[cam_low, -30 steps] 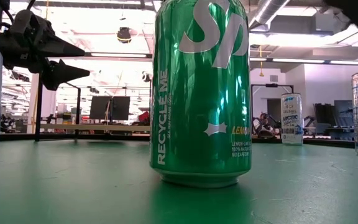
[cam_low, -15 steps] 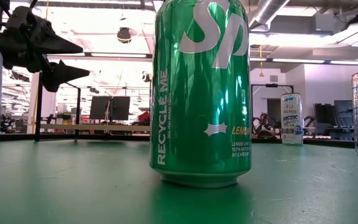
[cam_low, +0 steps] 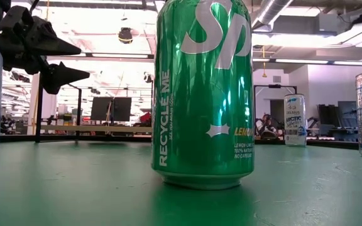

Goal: Place canned beverage on shelf
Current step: Put the green soda can aligned with the other green soda can on the shelf

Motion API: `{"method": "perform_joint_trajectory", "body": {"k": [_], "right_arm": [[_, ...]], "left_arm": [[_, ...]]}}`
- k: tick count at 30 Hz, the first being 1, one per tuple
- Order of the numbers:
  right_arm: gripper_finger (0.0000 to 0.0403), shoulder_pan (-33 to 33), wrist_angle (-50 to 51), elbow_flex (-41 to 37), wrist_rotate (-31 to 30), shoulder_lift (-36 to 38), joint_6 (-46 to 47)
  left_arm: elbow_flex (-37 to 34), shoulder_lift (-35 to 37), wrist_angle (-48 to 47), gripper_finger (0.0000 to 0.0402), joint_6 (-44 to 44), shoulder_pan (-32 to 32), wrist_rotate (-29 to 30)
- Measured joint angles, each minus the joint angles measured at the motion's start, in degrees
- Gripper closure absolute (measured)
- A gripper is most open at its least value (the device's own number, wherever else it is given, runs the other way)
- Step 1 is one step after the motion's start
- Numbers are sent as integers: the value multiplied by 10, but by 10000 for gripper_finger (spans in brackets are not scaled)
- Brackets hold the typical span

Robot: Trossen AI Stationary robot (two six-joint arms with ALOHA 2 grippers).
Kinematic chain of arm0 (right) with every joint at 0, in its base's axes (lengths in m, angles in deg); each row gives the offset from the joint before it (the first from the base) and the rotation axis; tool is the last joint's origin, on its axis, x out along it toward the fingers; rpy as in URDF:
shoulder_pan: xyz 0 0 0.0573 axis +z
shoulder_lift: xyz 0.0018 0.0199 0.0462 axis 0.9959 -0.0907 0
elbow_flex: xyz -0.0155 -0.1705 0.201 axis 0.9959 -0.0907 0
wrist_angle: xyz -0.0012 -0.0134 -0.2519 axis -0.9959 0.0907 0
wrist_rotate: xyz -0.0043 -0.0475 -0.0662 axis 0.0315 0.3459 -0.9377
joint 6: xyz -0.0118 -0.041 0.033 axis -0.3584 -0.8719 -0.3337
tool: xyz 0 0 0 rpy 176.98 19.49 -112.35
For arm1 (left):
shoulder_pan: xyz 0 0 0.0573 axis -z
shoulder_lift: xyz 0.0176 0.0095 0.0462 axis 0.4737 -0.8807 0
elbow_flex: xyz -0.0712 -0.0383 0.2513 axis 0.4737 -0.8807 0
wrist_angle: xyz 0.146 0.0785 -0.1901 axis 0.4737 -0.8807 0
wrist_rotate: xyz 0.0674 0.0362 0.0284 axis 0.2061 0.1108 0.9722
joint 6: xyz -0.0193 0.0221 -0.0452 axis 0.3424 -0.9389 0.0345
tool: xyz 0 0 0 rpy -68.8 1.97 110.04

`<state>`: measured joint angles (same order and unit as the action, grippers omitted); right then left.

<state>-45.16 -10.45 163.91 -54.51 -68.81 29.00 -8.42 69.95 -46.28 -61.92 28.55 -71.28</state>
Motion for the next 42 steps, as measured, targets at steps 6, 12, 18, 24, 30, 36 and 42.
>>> {"method": "perform_joint_trajectory", "body": {"k": [6,12,18,24,30,36,42], "right_arm": [[57,-8,-13,-44,18,8,-2],[57,-37,-55,-129,83,54,-62],[57,-65,-253,-332,179,214,-141],[57,-93,-602,-539,285,321,-157],[55,-94,-654,-565,282,294,-185],[57,-94,-645,-509,281,239,-237],[57,-94,-584,-459,281,202,-233]], "left_arm": [[0,0,0,70,-1,0,-11],[0,0,-10,70,4,0,-10],[0,0,-6,70,9,0,18],[0,0,-6,70,15,0,28],[0,0,-5,70,15,0,39],[0,0,-5,70,4,0,39],[0,0,-6,70,3,0,39]]}}
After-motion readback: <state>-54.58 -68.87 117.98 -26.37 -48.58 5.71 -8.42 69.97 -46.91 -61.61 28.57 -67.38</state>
